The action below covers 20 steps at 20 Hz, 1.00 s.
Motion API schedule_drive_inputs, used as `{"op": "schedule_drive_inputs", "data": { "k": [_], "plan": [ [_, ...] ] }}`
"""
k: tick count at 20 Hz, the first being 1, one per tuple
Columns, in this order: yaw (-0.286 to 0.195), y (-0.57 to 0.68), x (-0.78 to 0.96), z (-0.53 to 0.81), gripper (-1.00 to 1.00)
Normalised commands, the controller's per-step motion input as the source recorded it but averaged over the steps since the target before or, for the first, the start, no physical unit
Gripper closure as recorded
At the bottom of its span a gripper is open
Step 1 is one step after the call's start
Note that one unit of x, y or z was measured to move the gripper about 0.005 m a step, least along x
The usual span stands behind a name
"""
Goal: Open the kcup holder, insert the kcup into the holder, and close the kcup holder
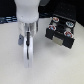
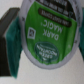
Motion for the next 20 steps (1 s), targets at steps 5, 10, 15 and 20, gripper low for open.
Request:
{"op": "schedule_drive_inputs", "data": {
  "k": [5, 10, 15, 20],
  "plan": [
    [-0.050, 0.27, 0.02, 0.81, 1.00],
    [-0.013, 0.43, 0.03, 0.90, 1.00],
    [0.029, 0.50, 0.02, 0.82, 1.00],
    [0.037, 0.58, 0.02, 0.64, 1.00]
  ]
}}
